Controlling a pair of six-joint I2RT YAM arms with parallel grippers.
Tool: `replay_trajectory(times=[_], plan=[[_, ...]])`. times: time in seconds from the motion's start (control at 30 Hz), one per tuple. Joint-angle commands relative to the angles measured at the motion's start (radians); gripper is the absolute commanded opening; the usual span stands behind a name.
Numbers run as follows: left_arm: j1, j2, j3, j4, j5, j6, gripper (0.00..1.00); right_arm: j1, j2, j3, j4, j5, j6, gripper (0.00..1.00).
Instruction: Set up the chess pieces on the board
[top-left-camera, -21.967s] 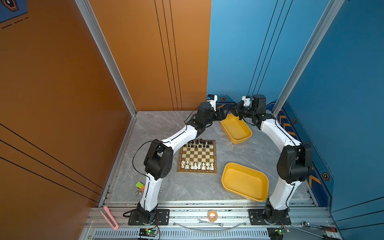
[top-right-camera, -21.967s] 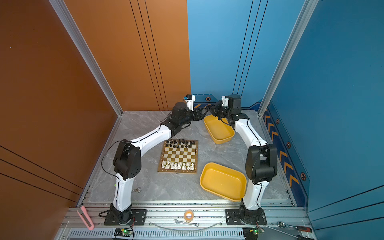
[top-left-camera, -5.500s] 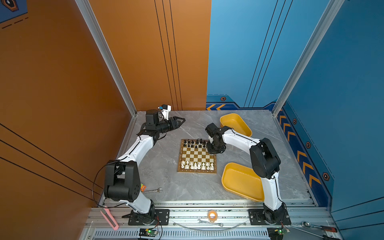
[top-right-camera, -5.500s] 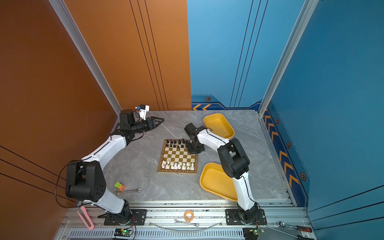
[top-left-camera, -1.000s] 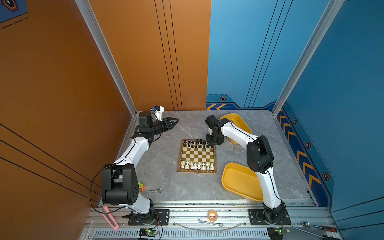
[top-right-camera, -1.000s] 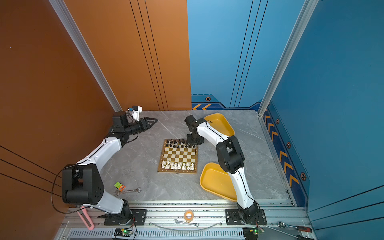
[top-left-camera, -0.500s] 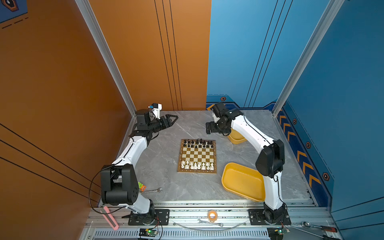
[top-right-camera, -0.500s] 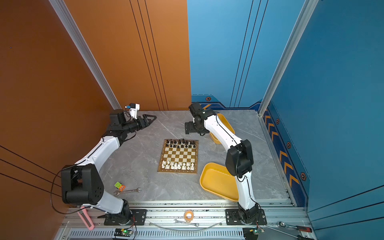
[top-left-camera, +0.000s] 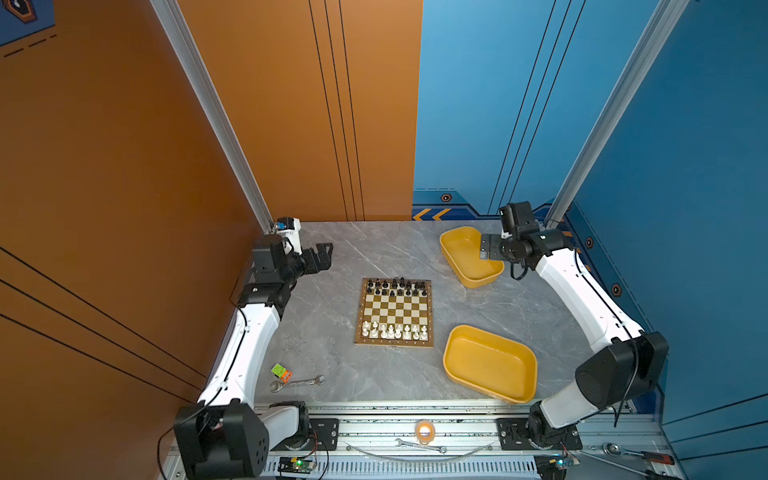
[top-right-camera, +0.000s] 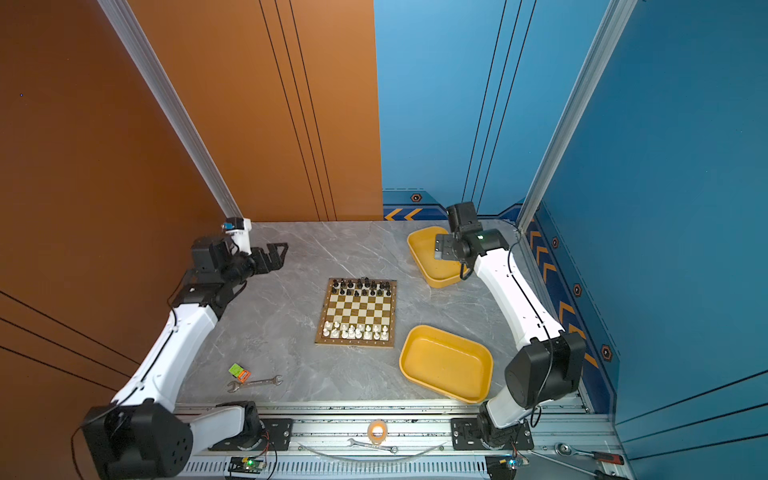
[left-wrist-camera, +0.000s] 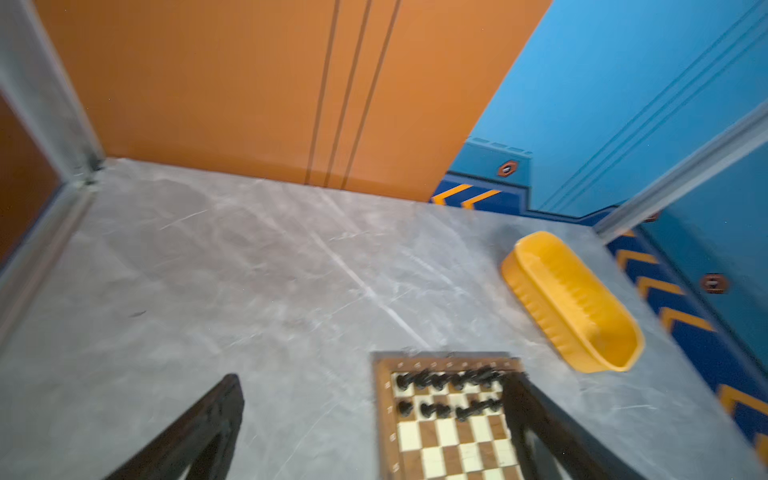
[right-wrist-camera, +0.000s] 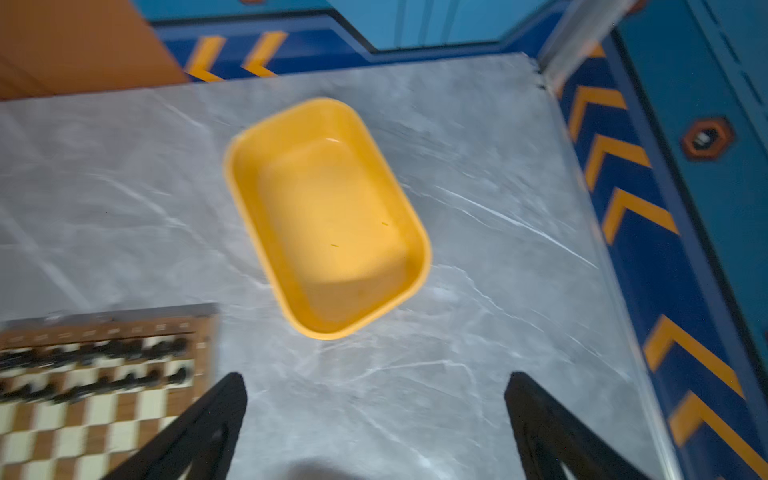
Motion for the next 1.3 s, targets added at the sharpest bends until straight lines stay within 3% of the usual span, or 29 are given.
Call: replay_trajectory(times=[0.0,0.17,0.33,0.43,0.6,0.87,1.27], plan=[[-0.005,-0.023,-0.161,0.025,-0.324,0.075,0.98,-0.028,-0.091,-0.199,0.208,0.095,-0.052,1.00],[-0.009,-0.102,-0.347,0.145,-0.342,0.072,0.98,-0.046,-0.221,-0.485,0.436,0.082,-0.043,1.00],[-0.019,-0.240,-0.520,0.320,-0.395,0.061,0.98,-0.070,-0.280,-0.600,0.475,0.104,-0.084,1.00],[-0.025,-0.274,-0.567,0.314,-0.418,0.083,0.98,-0.091,-0.305,-0.697,0.567,0.115,-0.124,1.00],[-0.029,-0.282,-0.650,0.427,-0.442,0.100,0.98,-0.096,-0.413,-0.978,0.999,0.080,-0.268,1.00],[-0.029,-0.088,-0.670,0.620,-0.365,0.133,0.98,-0.129,-0.411,-1.146,1.275,-0.050,-0.277,1.00],[-0.032,0.240,-0.654,1.028,-0.305,0.168,0.98,-0.144,-0.079,-1.179,1.697,-0.092,-0.273,1.00]])
